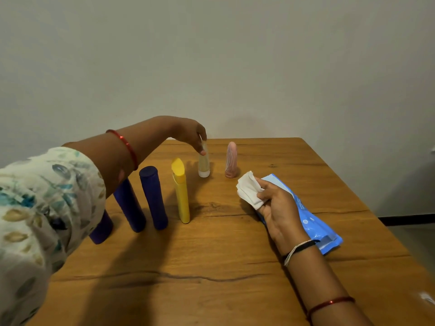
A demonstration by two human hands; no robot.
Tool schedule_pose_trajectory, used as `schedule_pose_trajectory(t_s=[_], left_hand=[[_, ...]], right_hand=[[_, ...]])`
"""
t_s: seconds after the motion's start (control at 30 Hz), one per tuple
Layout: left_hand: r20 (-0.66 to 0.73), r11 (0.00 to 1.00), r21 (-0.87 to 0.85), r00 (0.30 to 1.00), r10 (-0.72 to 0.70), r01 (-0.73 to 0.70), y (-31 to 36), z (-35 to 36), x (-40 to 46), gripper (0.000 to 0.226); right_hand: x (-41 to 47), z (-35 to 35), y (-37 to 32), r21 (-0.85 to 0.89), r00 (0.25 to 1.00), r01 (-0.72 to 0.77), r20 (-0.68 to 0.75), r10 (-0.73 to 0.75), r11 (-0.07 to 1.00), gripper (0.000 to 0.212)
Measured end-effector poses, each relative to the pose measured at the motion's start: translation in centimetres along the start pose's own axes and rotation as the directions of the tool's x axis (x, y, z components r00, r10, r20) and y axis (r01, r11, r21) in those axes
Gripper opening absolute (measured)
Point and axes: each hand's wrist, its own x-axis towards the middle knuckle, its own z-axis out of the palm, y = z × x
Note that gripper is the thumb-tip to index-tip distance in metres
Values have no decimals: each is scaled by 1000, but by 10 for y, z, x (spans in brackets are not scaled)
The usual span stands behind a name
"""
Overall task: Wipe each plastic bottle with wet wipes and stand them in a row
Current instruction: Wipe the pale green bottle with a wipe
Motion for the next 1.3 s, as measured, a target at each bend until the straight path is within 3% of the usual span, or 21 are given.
schedule_pose_trajectory(t_s=[0.27,0.6,0.73,0.87,1.03,1.23,1.3], left_hand=[[-45,998,-22,997,59,-60,-1,7,7,45],[-234,988,-103,968,90,-117,-10,-3,-12,43],[-308,944,-266,945,108,-194,-9,-20,-40,39],[-396,797,-489,904,160,-355,0,-30,-79,40],[-438,648,-604,872,218,-465,26,-21,-117,47],[-375,610,-634,879,295,-475,46,14,-128,37],[-365,617,-637,885,288,-463,49,21,-126,34]], right_hand=[[-1,2,1,35,1000,6,28,-7,999,45],[-5,1,-3,10,1000,6,23,-6,1000,45],[-4,1,-1,-95,999,41,2,-41,995,48],[-8,2,-2,-140,997,81,23,-78,987,46],[-16,1,-10,-148,980,146,158,-122,978,42],[-20,-9,-20,4,926,109,364,-103,994,26],[-22,-12,-22,15,882,82,465,-80,997,34]])
